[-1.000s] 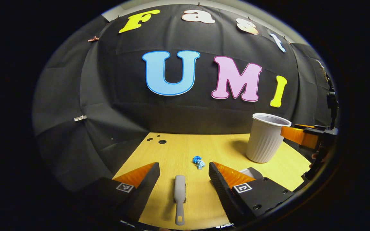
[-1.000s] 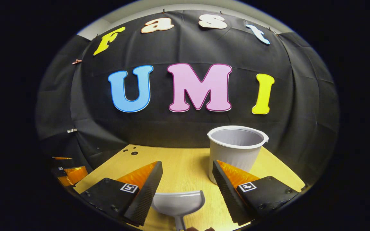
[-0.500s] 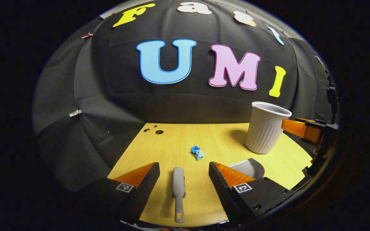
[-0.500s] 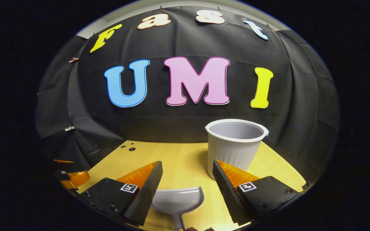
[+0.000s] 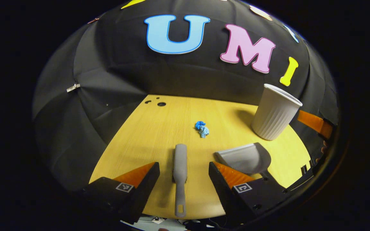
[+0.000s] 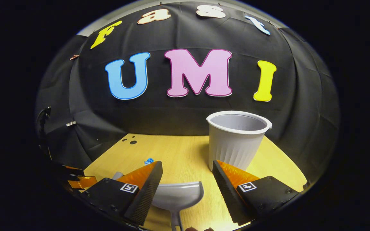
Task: Pick up the small broom and dustpan from the desktop, sweep the trash into the dustpan with the broom, and then empty the trash into the garbage bin.
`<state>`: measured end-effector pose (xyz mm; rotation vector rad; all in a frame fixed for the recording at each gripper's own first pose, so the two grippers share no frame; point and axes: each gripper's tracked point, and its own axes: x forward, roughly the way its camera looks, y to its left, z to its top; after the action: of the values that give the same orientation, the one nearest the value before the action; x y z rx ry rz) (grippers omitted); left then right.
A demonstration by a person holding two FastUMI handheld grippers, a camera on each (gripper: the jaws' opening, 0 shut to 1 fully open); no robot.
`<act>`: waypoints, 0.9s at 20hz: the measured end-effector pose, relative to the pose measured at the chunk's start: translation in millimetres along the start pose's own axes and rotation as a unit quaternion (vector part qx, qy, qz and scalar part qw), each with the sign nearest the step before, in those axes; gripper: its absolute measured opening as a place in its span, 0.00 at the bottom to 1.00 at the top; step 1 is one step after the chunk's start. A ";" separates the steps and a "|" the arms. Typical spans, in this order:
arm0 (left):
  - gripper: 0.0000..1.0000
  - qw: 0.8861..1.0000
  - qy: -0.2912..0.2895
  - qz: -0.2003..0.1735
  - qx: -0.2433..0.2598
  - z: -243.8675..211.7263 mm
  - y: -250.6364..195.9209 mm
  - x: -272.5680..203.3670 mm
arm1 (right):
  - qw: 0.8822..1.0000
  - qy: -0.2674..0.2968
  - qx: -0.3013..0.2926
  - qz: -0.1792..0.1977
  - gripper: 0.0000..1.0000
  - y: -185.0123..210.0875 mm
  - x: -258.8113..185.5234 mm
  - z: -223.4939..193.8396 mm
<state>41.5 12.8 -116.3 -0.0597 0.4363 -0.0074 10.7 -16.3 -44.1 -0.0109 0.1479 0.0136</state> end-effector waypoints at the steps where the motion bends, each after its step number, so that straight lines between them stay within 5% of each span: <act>1: 0.96 1.000 0.017 0.002 0.005 -8.4 1.9 5.2 | 1.000 0.007 0.002 0.001 0.97 -2.7 1.8 -4.1; 10: 0.97 0.981 0.180 0.015 0.067 -79.3 0.1 53.9 | 0.998 0.065 0.018 0.018 0.98 -23.8 20.3 -39.2; 18: 0.98 0.957 0.285 0.031 0.051 -105.3 4.4 82.6 | 0.994 0.106 0.017 0.032 0.99 -36.3 17.5 -65.5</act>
<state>71.8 9.6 -246.7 0.0606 1.0152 0.0150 18.9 -53.1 -111.1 0.0260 0.3608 0.0738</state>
